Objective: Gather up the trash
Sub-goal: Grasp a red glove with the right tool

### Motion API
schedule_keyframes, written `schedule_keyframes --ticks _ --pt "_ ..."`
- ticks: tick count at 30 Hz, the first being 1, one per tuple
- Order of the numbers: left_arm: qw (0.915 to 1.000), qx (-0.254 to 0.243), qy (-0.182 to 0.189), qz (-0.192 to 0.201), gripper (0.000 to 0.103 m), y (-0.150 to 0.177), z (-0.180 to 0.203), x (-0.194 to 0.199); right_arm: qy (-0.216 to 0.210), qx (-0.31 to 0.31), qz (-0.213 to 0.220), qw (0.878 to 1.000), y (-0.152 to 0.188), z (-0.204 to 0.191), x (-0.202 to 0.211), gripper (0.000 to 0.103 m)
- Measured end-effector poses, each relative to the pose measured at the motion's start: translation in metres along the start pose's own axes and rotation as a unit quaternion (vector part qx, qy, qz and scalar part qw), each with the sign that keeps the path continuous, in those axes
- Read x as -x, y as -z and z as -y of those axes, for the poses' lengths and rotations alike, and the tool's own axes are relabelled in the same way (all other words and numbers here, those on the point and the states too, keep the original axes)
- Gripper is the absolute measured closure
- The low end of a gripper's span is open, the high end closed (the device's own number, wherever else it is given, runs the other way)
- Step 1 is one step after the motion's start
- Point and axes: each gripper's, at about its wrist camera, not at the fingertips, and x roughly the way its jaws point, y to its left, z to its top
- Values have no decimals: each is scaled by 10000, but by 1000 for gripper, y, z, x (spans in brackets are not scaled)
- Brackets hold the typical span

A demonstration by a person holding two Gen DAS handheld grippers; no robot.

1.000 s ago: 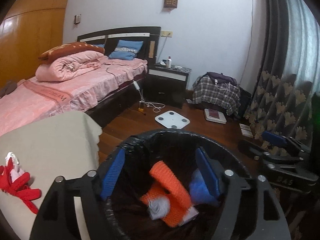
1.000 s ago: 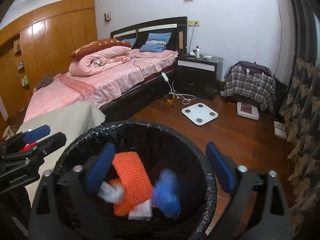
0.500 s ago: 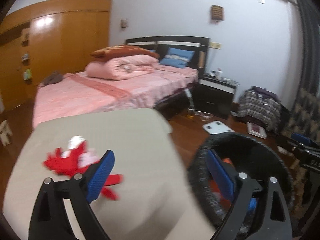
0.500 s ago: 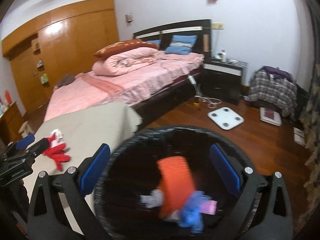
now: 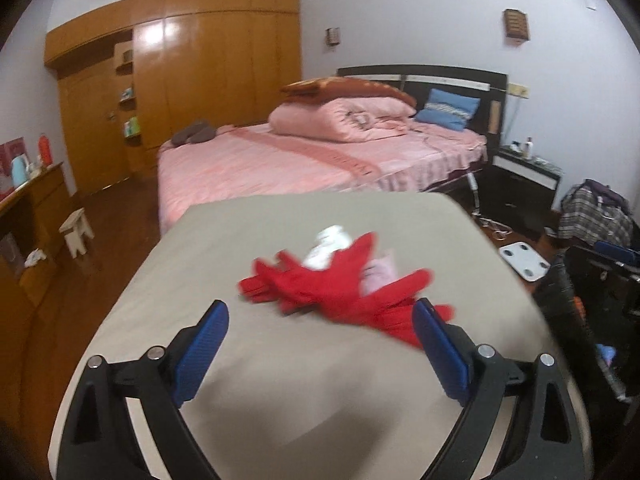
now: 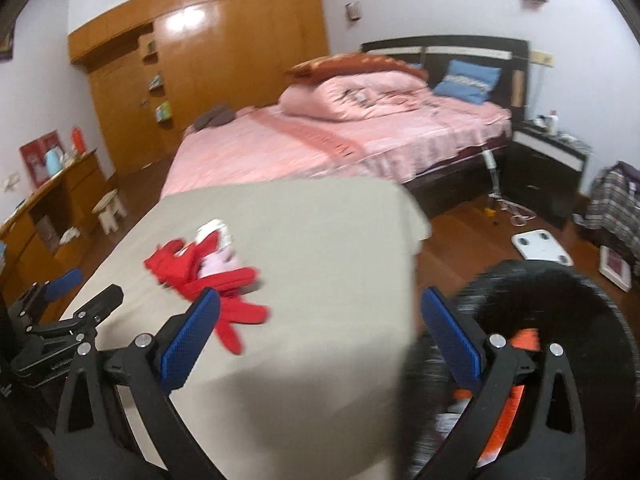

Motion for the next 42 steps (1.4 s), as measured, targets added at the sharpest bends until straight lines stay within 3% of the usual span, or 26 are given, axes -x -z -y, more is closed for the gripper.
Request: schedule_keyframes --ticks 6,15,17,19,21,22,23,25,28,32,42 --pt "9996 182 -196 -134 12 13 -35 -19 -269 249 -347 9987 8 -49 -55 6" --pt "9984 370 -402 -176 12 18 -68 -41 -386 421 -854 9947 20 -78 -109 7" --pt "9982 399 -400 -192 12 18 -71 -44 -477 451 -1020 9926 22 -83 -119 14" --pt "9981 431 -383 -211 12 19 -73 -48 -561 513 -1191 9900 24 -87 -126 31" --pt "9980 462 -362 -217 12 18 -73 -50 -628 592 -1282 9880 28 -91 -127 40" --pt "9981 469 -353 -203 12 18 -73 -50 -659 629 -1302 9873 29 -93 -126 50" --pt "9981 470 -346 -198 12 17 -73 -51 -685 642 -1311 9869 30 -94 -124 54" --pt "9981 470 -335 -207 12 17 -72 -53 -799 672 -1359 9852 31 -95 -122 76" --pt "9983 440 -316 -219 12 17 -69 -54 -970 660 -1359 9838 34 -94 -112 90" --pt "9984 422 -315 -227 12 17 -68 -53 -1084 613 -1132 9857 31 -85 -87 94" --pt "9990 367 -156 -225 12 16 -47 -47 -685 223 -548 9959 5 -37 -47 94"
